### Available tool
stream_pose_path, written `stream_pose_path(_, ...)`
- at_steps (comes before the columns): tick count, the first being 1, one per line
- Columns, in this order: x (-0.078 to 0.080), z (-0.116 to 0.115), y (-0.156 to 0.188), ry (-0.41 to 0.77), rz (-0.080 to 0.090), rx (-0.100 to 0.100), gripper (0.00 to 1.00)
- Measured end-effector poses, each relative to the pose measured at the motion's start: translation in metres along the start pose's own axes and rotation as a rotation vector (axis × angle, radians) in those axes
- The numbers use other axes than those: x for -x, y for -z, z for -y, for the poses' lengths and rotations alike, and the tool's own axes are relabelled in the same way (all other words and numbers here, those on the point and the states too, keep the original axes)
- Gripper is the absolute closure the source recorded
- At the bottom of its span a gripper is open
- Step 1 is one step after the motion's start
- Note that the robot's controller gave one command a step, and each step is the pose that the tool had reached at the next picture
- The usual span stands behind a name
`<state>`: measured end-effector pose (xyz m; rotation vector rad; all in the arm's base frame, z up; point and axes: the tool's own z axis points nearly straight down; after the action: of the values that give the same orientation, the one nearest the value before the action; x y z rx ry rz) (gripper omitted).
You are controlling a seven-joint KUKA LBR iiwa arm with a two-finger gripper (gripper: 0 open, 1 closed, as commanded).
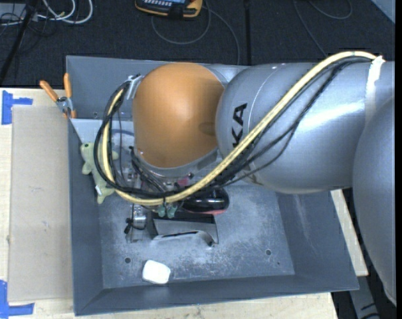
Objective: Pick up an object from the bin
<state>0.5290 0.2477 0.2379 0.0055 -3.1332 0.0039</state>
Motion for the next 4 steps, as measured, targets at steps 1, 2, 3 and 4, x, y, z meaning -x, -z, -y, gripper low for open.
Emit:
stream_pose_path(1, 0.002, 0.002, 0.005, -0.005, 0.007, 0.002, 0.0)
stream_pose_path(2, 0.008, 0.03, -0.056, -0.021, 0.008, 0.003, 0.0)
stream_pose_path(3, 0.027, 0.085, -0.078, 0.132, 0.003, 0.001, 0.0)
stream_pose_path(4, 0.02, 0.111, -0.095, 0.102, 0.006, 0.002, 0.0)
